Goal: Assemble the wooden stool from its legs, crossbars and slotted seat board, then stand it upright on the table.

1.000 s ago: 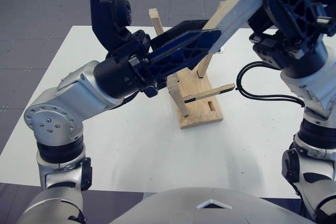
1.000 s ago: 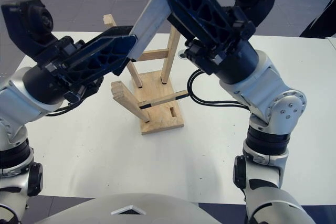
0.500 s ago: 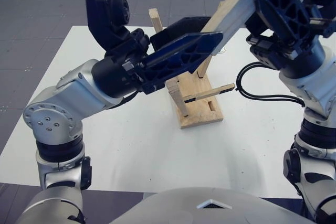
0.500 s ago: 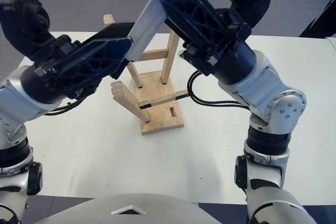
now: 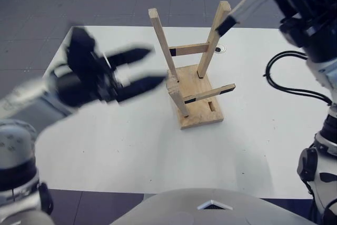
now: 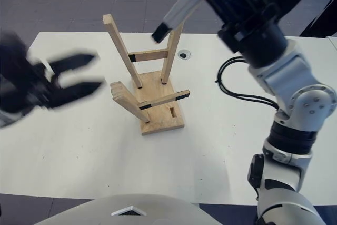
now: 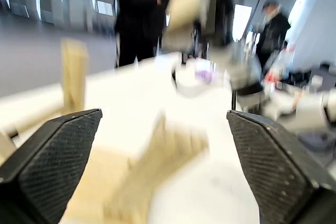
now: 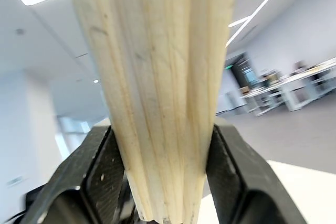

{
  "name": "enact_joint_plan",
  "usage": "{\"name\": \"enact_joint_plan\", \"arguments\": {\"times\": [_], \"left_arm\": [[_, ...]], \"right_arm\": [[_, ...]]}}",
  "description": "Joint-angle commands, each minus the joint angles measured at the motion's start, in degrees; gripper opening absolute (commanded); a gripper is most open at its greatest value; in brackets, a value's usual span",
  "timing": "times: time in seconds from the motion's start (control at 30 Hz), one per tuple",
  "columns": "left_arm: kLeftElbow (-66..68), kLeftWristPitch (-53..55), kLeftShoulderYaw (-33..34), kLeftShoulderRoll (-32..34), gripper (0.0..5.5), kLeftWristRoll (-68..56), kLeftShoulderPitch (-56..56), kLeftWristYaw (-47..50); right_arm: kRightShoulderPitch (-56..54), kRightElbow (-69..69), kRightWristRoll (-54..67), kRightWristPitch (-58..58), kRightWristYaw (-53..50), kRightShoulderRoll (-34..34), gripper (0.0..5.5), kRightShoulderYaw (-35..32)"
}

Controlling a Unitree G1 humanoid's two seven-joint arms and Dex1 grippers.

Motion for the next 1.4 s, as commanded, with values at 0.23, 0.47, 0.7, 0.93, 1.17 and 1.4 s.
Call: {"name": "enact_joint_plan", "arguments": {"times": [0.23, 0.47, 0.7, 0.93, 1.17, 1.4], "left_arm": [[16.1, -18.6, -29.3, -14.7, 4.4, 44.2, 3.8, 3.3], [21.2, -21.3, -34.1, -19.4, 4.4, 53.7, 4.1, 3.8], [26.3, -24.9, -34.7, -25.2, 4.4, 61.4, 2.5, 7.8], [31.3, -26.3, -26.2, -28.7, 4.4, 61.9, -1.3, 12.3], [43.5, -29.9, -17.7, -28.7, 4.4, 62.6, -8.7, 13.7], [57.1, -34.5, -15.6, -29.5, 4.4, 65.8, -17.4, 14.5]], "right_arm": [[2.6, 7.4, -12.1, 1.7, 7.1, -4.6, 2.08, -3.0], [5.9, 7.7, -16.4, 3.2, 9.9, -2.7, 2.08, -2.2], [13.2, 9.5, -28.5, -0.6, 16.1, -2.9, 2.08, 0.6], [21.2, 17.0, -52.2, -16.8, 26.2, -2.7, 2.07, 8.1], [25.9, 10.1, -62.9, -29.6, 23.1, 7.9, 2.07, 13.9], [17.3, 22.4, -71.8, -43.2, 28.0, 13.1, 2.07, 18.6]]}}
